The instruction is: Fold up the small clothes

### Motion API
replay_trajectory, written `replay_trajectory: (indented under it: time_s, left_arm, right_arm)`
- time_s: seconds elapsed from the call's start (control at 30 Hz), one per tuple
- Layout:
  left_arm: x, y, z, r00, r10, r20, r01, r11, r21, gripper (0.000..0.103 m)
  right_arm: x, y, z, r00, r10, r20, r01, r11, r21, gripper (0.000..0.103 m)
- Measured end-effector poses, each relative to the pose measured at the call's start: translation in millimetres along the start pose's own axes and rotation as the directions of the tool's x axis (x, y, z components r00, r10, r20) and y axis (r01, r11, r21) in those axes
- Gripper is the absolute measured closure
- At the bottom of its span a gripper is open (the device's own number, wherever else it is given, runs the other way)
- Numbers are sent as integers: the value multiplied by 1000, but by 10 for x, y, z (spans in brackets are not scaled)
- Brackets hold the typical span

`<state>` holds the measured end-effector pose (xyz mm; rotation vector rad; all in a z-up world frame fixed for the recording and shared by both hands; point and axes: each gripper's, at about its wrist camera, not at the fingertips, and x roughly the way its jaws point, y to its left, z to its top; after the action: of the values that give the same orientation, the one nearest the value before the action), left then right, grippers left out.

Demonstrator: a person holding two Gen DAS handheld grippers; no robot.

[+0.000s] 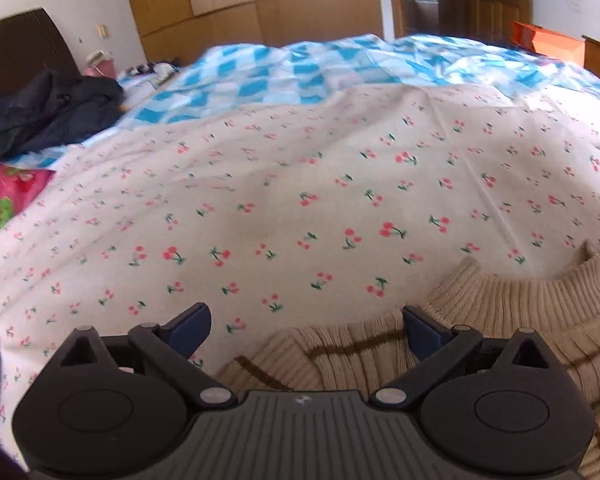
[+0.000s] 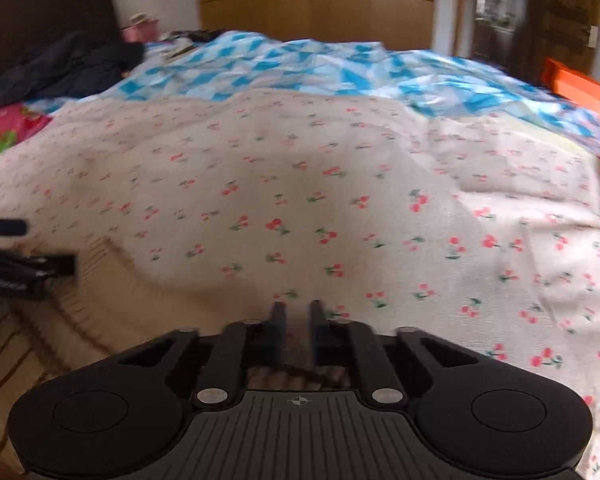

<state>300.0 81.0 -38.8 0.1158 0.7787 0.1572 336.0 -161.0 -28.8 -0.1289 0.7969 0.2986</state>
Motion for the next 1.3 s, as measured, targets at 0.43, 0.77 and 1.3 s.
replay_trajectory:
  time_s: [0.43, 0.77, 1.3]
  left_arm:
    - [-1162, 267, -204, 997, -52, 57, 55, 997, -53, 0]
    - [-2088, 294, -1261, 981, -179, -68, 181, 983, 23, 0]
    - [-2813, 454, -1748, 956, -284, -71, 280, 958, -55, 0]
  right_arm:
    - [-1105, -115, -243, 987, 114, 109, -124, 988, 88, 90]
    - [-1495, 472, -1157, 959, 231, -165, -243, 968, -55, 61]
    - [-2246, 443, -1323, 970, 244, -2, -244, 969, -47, 61]
